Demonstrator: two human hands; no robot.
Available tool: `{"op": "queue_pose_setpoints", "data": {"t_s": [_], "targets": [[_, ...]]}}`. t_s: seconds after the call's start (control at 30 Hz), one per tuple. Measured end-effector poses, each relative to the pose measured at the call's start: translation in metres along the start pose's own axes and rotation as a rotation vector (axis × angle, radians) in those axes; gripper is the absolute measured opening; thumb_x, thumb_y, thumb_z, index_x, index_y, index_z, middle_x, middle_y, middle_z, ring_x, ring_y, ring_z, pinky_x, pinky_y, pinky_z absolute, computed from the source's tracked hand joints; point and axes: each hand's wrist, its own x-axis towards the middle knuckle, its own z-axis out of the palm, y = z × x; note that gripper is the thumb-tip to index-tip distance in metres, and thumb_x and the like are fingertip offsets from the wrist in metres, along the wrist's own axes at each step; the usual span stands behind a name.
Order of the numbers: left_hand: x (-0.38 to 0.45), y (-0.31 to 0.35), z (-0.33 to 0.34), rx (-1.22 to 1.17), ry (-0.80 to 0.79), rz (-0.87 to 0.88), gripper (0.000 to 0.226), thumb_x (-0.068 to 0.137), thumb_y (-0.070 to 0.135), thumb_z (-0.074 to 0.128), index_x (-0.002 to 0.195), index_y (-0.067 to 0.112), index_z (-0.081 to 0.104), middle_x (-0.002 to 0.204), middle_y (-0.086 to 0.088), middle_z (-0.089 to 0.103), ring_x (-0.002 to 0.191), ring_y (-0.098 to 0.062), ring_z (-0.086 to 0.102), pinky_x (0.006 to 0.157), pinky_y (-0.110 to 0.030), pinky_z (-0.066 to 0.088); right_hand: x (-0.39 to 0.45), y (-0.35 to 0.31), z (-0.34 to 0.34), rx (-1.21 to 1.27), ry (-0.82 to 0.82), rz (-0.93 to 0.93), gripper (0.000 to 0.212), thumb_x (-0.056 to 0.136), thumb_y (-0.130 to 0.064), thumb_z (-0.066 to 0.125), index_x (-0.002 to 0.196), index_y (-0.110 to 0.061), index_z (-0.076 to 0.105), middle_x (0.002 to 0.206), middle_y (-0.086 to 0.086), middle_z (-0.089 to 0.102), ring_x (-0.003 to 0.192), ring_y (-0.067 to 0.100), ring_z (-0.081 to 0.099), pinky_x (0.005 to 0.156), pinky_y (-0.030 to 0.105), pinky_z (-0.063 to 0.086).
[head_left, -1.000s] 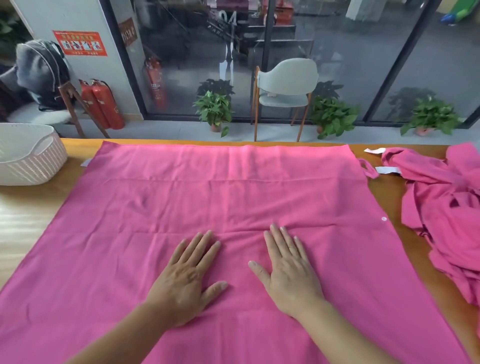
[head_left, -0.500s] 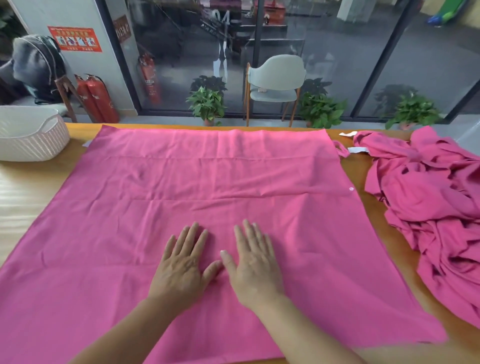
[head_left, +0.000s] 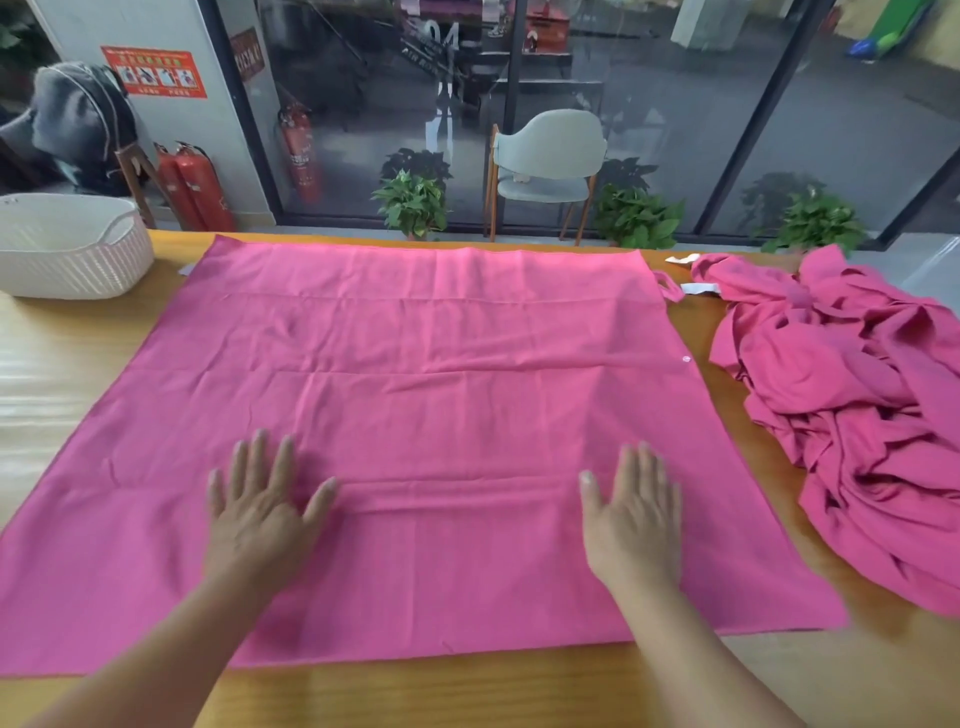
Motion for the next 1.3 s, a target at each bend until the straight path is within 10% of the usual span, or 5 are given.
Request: {"op": "queue_pose_setpoints", "data": {"t_s": [0.47, 0.67, 0.93, 1.17, 1.3], "targets": [[-0.022, 0.043, 0.009, -0.065, -0.020, 0.225, 0.094, 0.079, 0.073, -0.008, 0.157, 0.020, 0.004, 0.163, 0.000, -0.011, 0.149, -0.015, -0.016, 0.121, -0.040, -0.009, -0.024, 0.034, 0.002, -0.075, -0.031, 0.048, 0.083, 0.092, -0.067, -0.002, 0.158, -0.018, 0.001, 0.167, 0.003, -0.002, 0.153, 0.017, -0.004, 0.124, 0.040, -0.001], [-0.027, 0.126, 0.031, -0.035, -0.073, 0.516, 0.083, 0.083, 0.066, -0.011, 0.155, 0.024, -0.006, 0.161, 0.006, -0.018, 0.144, -0.009, -0.024, 0.120, -0.035, -0.014, -0.002, -0.053, 0.023, 0.024, -0.059, -0.329, 0.063, 0.103, -0.052, 0.017, 0.159, -0.024, 0.005, 0.166, -0.003, -0.004, 0.152, 0.012, -0.008, 0.123, 0.032, -0.009], [-0.023, 0.132, 0.029, -0.034, -0.041, 0.593, 0.074, 0.096, 0.067, 0.019, 0.138, 0.016, 0.053, 0.146, -0.006, 0.048, 0.136, -0.024, 0.042, 0.114, -0.038, 0.018, 0.024, 0.075, -0.011, -0.084, -0.030, 0.150, 0.077, 0.097, -0.062, 0.003, 0.157, -0.015, -0.004, 0.166, 0.001, -0.007, 0.152, 0.016, -0.009, 0.124, 0.038, -0.003], [0.062, 0.200, 0.032, -0.040, -0.047, 0.567, 0.098, 0.072, 0.071, -0.031, 0.153, 0.020, -0.009, 0.162, 0.002, -0.016, 0.144, -0.010, -0.024, 0.118, -0.032, -0.015, 0.122, -0.072, 0.006, 0.113, -0.085, -0.367, 0.068, 0.103, -0.054, 0.019, 0.159, -0.018, 0.005, 0.166, -0.002, -0.002, 0.152, 0.011, -0.007, 0.122, 0.030, -0.009], [0.069, 0.195, 0.048, 0.029, -0.048, 0.559, 0.098, 0.077, 0.078, -0.021, 0.153, 0.018, -0.006, 0.161, 0.001, -0.015, 0.148, -0.013, -0.017, 0.120, -0.038, -0.007, 0.166, -0.058, 0.018, -0.026, -0.123, -0.407, 0.093, 0.085, -0.077, -0.001, 0.159, -0.020, 0.002, 0.166, -0.006, -0.005, 0.151, 0.009, -0.009, 0.123, 0.034, -0.007]]}}
